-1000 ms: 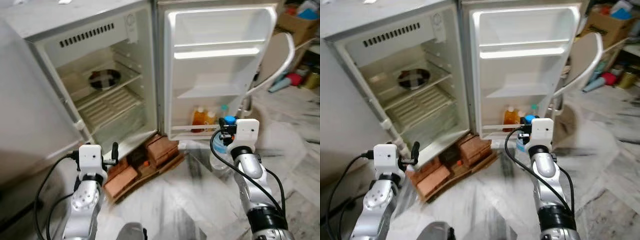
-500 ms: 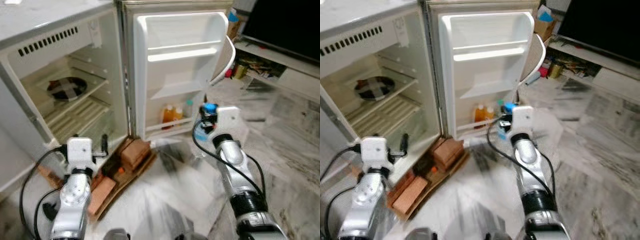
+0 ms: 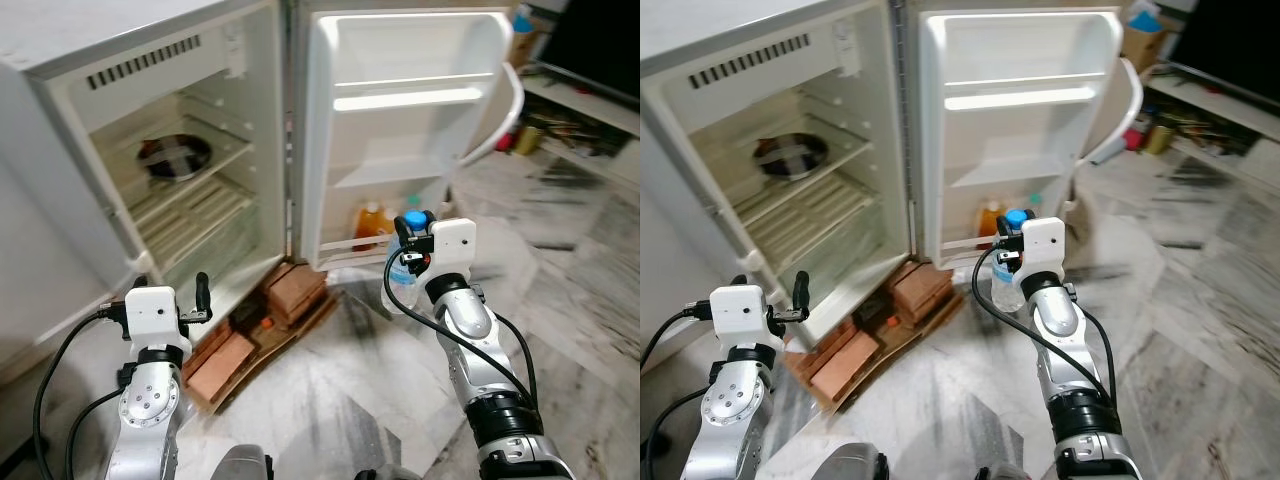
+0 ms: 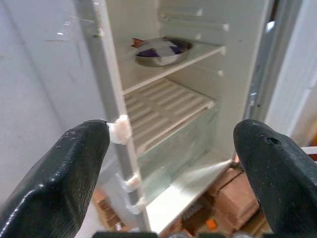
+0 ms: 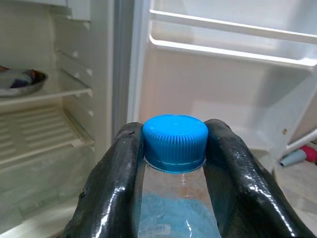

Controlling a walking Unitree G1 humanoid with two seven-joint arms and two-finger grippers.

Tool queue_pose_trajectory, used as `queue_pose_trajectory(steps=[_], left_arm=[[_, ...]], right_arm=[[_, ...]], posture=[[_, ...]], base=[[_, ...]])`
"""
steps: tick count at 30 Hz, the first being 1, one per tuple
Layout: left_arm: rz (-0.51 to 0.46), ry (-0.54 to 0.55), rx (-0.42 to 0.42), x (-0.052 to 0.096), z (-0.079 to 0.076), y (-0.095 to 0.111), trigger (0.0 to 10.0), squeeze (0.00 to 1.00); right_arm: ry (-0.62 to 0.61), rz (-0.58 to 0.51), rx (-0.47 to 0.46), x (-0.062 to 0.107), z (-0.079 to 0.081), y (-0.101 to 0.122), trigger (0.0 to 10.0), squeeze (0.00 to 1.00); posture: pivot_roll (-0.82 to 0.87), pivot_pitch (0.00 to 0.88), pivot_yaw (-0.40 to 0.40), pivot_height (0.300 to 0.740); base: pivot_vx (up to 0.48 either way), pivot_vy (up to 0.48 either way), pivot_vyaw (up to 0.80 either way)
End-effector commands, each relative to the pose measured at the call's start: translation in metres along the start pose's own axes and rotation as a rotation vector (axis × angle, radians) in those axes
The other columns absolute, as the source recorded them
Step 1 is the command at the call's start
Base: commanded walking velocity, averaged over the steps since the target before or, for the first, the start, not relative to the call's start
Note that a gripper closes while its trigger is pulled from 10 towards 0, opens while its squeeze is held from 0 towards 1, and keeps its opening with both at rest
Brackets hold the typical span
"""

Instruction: Restocking fridge

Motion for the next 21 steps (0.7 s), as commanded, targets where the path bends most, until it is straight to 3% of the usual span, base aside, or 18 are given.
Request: queue_pose_trajectory(steps=[1,6,8,9,12,16,21], left_arm=[[-0.027,-0.018,-0.001,-0.003,-0.002,0.009,10.0,0.00],[-0.026,-0.015,-0.001,-0.003,0.000,0.010,10.0,0.00],[-0.012,-0.009,-0.003,0.003,0.002,0.006,10.0,0.00],[0.016,-0.002,-0.007,0.017,0.004,-0.001,10.0,0.00],[0.048,0.003,-0.016,0.029,0.006,-0.009,10.0,0.00],[0.076,0.018,-0.027,0.041,0.009,-0.015,10.0,0.00],[0.085,0.025,-0.034,0.045,0.012,-0.018,10.0,0.00]], right_arm=[[-0.011,-0.031,0.010,-0.002,-0.006,0.009,10.0,0.00],[-0.017,-0.027,0.003,-0.002,-0.007,0.009,10.0,0.00],[-0.013,-0.009,-0.009,0.010,-0.009,0.005,10.0,0.00],[-0.011,0.037,-0.026,0.033,-0.011,-0.005,10.0,0.00],[-0.013,0.071,-0.024,0.051,-0.012,-0.013,10.0,0.00],[-0.025,0.094,-0.029,0.063,-0.015,-0.016,10.0,0.00],[-0.022,0.104,-0.019,0.069,-0.017,-0.017,10.0,0.00]], posture=[[0.15,0.052,-0.046,0.740],[0.15,0.052,-0.046,0.740],[0.15,0.048,-0.043,0.740],[0.14,0.045,-0.040,0.740],[0.14,0.045,-0.036,0.740],[0.13,0.050,-0.026,0.740],[0.13,0.053,-0.020,0.740]], base=[[0.000,0.000,0.00],[0.198,0.000,0.00],[0.249,0.000,0.00],[0.000,0.000,0.00],[0.000,0.000,0.00],[0.000,0.000,0.00],[0.000,0.000,0.00]])
Point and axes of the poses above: a point about 5 cm out from each wrist's last joint towards the gripper, its own x axis pointing back from the gripper into the wrist, its own y axis along the axis of the wrist's last joint, z = x × y, the point moved 2 cm from there along -x, pointing out of the wrist towards the gripper, and after that the axes turned 7 degrees about -x, right-handed, at the moved point
